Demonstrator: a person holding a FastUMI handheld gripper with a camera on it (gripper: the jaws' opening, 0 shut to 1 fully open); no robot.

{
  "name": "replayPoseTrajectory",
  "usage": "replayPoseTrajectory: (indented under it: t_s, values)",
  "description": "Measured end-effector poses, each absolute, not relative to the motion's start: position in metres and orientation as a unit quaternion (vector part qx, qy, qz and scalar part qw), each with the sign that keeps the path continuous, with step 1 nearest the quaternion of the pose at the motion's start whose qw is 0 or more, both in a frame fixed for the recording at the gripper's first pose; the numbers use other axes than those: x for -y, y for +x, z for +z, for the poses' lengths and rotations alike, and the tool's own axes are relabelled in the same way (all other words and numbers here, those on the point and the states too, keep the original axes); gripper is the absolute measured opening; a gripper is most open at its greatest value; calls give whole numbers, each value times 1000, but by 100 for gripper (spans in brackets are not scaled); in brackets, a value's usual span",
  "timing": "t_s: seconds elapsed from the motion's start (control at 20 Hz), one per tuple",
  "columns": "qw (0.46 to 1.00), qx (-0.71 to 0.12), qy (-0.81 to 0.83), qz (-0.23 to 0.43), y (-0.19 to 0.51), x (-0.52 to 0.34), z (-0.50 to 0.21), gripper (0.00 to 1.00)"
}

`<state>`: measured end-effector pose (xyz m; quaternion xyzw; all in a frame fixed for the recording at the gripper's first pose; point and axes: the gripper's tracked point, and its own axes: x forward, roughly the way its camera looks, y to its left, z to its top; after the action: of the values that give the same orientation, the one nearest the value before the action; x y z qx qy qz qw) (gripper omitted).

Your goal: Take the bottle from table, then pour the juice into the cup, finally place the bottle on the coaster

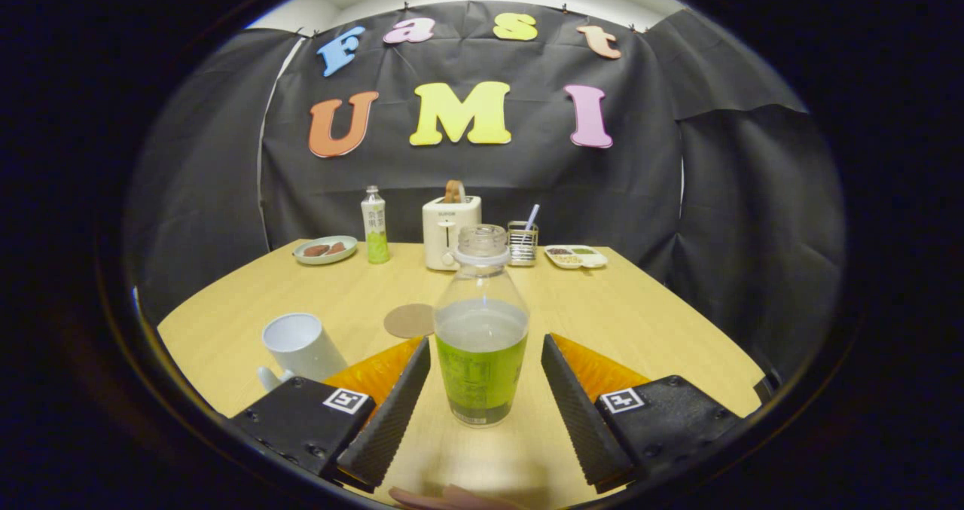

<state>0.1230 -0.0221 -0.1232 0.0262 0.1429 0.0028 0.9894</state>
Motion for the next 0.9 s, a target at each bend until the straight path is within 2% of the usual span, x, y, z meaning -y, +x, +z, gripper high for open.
replayPoseTrajectory:
  t_s: [0.45, 0.5, 0.55, 0.9]
  values:
    - [987, -148, 53, 42, 147, 9, -132, 96]
    - [987, -147, 54, 43, 150, 10, -135, 94]
    - [988, -141, 53, 44, 152, 12, -133, 84]
    - [989, -135, 44, 42, 135, 23, -118, 82]
